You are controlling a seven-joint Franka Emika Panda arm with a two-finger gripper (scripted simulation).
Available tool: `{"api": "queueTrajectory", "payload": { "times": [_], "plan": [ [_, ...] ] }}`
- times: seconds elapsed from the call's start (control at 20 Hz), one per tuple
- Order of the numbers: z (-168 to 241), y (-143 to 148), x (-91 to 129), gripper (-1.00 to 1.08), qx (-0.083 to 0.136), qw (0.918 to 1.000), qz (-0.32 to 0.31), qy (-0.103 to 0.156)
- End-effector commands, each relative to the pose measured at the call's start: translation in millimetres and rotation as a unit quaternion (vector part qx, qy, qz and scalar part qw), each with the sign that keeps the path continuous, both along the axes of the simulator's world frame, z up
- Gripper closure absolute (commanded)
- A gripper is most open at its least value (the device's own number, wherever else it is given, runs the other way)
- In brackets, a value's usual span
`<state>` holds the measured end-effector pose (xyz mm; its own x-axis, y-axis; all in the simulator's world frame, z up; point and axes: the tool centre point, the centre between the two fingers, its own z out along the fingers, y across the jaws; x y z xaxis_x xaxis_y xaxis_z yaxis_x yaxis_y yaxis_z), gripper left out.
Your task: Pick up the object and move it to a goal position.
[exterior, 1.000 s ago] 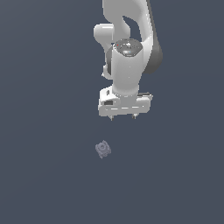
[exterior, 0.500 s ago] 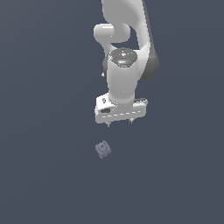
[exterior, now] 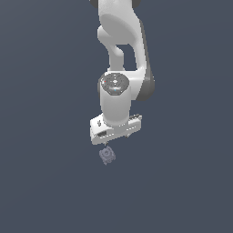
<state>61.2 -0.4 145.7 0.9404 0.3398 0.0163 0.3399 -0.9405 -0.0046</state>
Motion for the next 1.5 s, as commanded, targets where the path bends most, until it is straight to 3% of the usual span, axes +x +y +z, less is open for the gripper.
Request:
{"api": "queueTrajectory", "payload": {
  "times": [0.0, 0.6, 1.05, 1.45],
  "plan": [
    [-13.0, -10.7, 8.0, -0.92, -0.002, 0.9997, 0.026, 0.001],
    [-52.0, -42.4, 26.9, -0.92, -0.005, 0.9951, 0.099, 0.006],
    [-59.2, -45.4, 27.7, -0.92, -0.006, 0.9946, 0.104, 0.007],
    [-98.3, -45.3, 26.7, -0.92, -0.006, 0.9944, 0.106, 0.006]
  ]
}}
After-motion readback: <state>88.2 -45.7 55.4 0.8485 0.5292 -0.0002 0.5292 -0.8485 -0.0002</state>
